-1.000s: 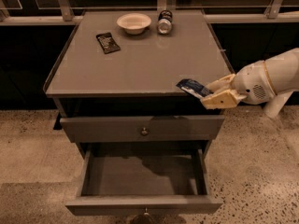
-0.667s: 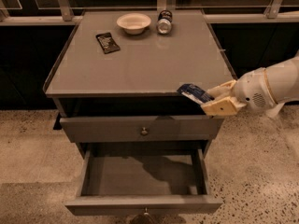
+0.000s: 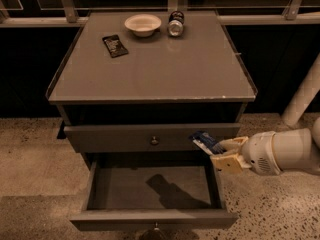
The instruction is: Place rxbar blueberry into middle drawer
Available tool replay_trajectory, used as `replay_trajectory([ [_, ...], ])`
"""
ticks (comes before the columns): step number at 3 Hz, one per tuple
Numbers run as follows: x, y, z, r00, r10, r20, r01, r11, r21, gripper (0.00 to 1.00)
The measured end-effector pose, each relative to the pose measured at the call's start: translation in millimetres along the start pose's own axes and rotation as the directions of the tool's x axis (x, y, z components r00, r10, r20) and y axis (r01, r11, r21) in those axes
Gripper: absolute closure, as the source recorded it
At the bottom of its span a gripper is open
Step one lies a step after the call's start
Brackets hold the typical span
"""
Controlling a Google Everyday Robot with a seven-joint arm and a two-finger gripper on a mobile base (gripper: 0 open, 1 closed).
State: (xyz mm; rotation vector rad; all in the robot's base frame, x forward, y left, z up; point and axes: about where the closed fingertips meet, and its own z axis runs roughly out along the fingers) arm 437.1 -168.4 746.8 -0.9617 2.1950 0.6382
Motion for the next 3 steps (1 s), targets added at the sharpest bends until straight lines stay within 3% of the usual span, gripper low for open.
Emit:
replay_trajectory([
  [1,0,0,0,1.0,0.0,0.001,0.0,1.0,0.0,1.0],
  [2,23,-4,10,0.998,0.059,-0.004,-0.059,0.9983,-0.006,1.0],
  [3,78,-8,51,0.985,0.163,-0.05,-0.165,0.9852,-0.045,1.0],
])
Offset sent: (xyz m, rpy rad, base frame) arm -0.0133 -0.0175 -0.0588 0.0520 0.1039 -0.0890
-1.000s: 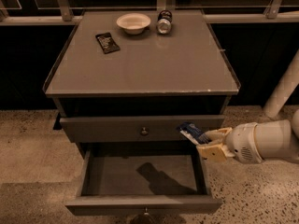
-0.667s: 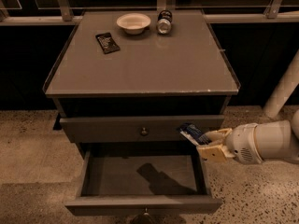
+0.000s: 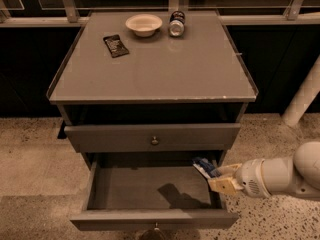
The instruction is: Place rxbar blueberry into middle drawer
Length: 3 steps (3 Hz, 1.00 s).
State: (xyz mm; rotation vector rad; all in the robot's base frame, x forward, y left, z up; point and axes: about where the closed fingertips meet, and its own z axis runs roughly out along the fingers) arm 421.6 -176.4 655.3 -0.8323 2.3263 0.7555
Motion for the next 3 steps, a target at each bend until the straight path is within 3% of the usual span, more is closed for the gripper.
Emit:
replay_trajectory([
  [1,47,-9,49,0.995,0.079,-0.069,-0.083,0.9947,-0.061,1.0],
  [2,73,-10,99,0.988,0.098,-0.122,-0.114,0.9846,-0.132,1.0],
  [3,79,-10,145,0.985,0.082,-0.151,-0.11,0.9755,-0.19,1.0],
])
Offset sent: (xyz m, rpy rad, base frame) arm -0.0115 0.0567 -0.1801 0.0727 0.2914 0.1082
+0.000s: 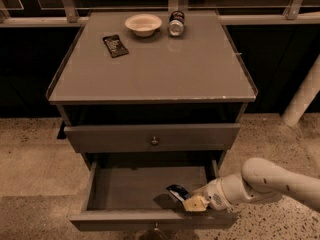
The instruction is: Place rxbar blueberry into middle drawer
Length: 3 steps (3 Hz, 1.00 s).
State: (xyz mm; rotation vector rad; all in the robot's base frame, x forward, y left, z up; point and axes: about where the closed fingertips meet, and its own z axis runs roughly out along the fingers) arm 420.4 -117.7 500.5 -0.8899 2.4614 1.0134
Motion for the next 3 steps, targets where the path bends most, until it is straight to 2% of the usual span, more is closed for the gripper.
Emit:
replay_trajectory([
  [1,-7,-13,33,0.999,-0.023,-0.03,0.022,0.9993,-0.029,1.0],
  [3,-14,-46,65,0.994,-0.055,-0.09,0.053,0.9982,-0.027,1.0],
])
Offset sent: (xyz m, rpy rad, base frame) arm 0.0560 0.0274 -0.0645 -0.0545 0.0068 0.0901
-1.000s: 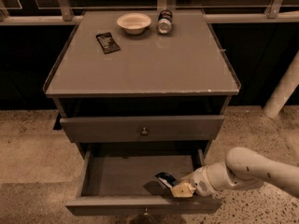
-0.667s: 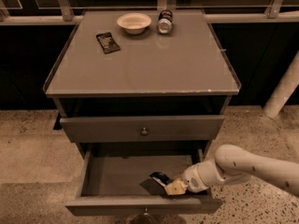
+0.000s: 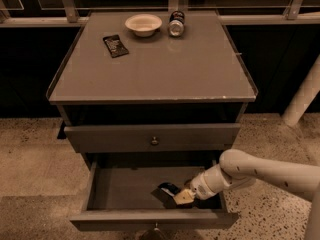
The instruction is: Place rxbar blueberry into middle drawer
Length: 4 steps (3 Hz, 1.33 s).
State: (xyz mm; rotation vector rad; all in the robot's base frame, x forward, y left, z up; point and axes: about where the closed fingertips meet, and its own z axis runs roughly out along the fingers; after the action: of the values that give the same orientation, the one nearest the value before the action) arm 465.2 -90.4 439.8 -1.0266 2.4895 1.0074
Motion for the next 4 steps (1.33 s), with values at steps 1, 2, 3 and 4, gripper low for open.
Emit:
replay_trajectory([
  [1,6.0,-9.5,17.6,0.998,-0.007,-0.059,0.006,0.9999,-0.015,1.0],
  [2,5.8,-9.4,18.9,0.998,-0.009,-0.062,0.008,0.9998,-0.016,0.81],
  [3,5.9,-9.4,18.9,0.998,-0.009,-0.062,0.008,0.9998,-0.016,0.58],
  [4,5.9,-9.4,19.0,0.998,-0.009,-0.062,0.008,0.9998,-0.016,0.35],
])
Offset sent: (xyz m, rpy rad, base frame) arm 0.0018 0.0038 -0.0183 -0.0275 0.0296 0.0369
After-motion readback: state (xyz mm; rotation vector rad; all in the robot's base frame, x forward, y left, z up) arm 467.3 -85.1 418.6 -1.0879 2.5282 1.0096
